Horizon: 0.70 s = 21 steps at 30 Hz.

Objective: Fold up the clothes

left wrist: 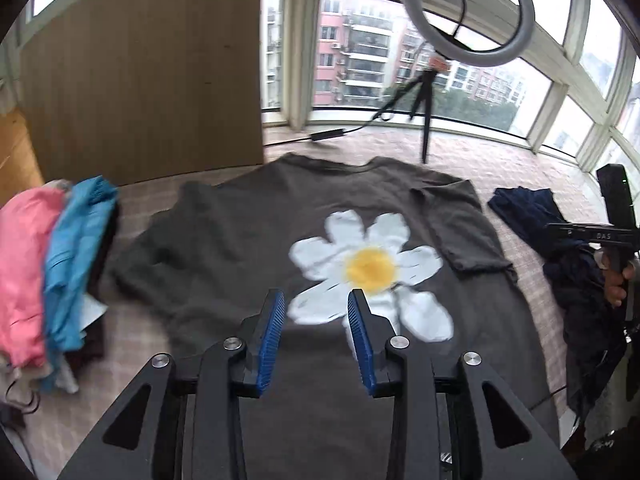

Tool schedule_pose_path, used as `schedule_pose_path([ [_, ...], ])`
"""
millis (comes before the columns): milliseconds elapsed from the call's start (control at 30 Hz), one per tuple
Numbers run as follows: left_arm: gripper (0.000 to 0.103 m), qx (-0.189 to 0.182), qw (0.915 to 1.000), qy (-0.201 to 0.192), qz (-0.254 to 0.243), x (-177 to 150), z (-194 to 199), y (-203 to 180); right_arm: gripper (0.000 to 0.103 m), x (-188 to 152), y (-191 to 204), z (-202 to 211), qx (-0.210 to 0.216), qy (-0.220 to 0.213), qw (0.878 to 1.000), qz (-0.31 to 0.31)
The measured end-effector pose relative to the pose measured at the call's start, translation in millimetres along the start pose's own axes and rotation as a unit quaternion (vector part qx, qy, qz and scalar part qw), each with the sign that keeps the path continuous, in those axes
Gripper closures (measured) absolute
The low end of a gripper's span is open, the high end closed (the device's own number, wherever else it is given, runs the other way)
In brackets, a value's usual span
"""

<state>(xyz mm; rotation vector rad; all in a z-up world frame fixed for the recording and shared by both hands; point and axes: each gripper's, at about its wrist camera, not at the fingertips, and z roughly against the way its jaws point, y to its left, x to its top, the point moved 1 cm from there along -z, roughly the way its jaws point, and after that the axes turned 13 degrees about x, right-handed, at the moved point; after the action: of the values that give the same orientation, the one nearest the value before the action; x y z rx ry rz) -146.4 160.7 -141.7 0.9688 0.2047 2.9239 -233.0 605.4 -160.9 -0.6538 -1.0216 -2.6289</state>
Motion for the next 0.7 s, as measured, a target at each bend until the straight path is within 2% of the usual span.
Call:
schedule_pose_path([
  [67,0.071,0.048,0.9984,0.014,0.025,-17.2,7.7,44.1,0.089,-3.3,12.8,-1.9,0.002,-0.004,1.000,0.005],
  [200,0.071,0.084,0.9928,0.030,0.079,-39.8,0.5,115.0,0.089,-0.2,52.5,-6.4,0.010,-0.007,1.000,0.028],
  [233,0.071,0.083,0.9924,0.030,0.086,-42.7,-5.3,125.8,0.089,1.4,64.3,-8.0,0.009,-0.006,0.999,0.038],
  [333,0.071,0.062,0.9927,0.033,0.097,-47.5,-30.9,143.6,0.087,7.0,99.9,-15.9,0.002,-0.004,0.998,0.069],
  [467,0.071,0.015,0.9946,0.027,0.099,-40.6,-68.0,145.6,0.086,18.4,154.0,-55.0,-0.017,0.009,0.994,0.109],
  [600,0.069,-0.030,0.9901,0.028,0.134,-21.0,-103.7,145.8,0.084,42.9,208.1,-122.3,-0.031,0.023,0.990,0.134],
  [700,0.065,-0.053,0.9824,0.060,0.169,-9.1,-135.3,146.7,0.075,72.6,241.9,-180.5,-0.049,0.031,0.987,0.152],
])
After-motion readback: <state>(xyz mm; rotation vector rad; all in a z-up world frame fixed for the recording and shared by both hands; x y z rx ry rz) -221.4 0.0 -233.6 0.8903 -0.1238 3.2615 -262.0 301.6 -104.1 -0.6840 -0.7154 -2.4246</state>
